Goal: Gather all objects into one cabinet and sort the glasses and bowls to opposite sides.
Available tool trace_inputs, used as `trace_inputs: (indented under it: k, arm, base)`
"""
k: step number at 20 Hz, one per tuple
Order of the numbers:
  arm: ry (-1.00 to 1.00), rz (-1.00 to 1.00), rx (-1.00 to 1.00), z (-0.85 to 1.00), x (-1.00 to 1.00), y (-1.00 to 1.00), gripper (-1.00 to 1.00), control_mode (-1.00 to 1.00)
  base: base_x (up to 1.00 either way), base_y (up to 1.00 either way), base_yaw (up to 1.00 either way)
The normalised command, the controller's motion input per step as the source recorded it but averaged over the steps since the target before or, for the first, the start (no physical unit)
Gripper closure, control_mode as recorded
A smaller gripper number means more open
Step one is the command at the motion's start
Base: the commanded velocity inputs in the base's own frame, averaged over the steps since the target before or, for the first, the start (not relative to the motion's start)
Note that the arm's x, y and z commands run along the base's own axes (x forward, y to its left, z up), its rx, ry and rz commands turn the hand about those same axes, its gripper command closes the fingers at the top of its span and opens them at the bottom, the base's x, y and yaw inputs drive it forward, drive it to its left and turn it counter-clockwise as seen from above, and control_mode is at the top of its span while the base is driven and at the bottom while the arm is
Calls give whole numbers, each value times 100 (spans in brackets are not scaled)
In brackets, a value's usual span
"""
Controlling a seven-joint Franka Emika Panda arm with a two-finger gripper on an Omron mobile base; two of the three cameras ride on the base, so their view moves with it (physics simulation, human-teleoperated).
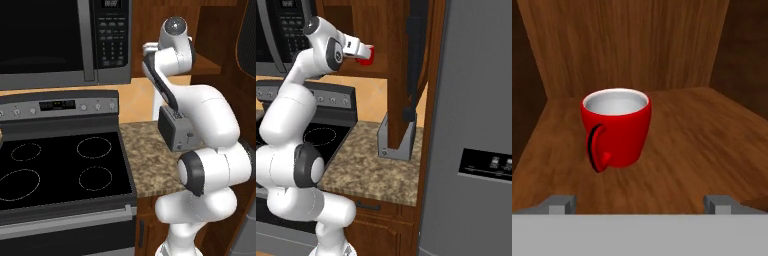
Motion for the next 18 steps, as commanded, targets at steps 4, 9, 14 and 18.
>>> trace_inputs:
  k: [4, 9, 14, 18]
  arm:
    - [0, -5, 0, 0, 43, 0, -100, -100]
    - [1, -5, 1, -4, 39, 2, -100, -100]
    - [1, -6, 1, -4, 40, 0, -100, -100]
    - [0, -4, 2, -13, 29, 0, -100, -100]
  base:
    - [0, 0, 0]
    - [0, 0, 0]
    - [0, 0, 0]
    - [0, 0, 0]
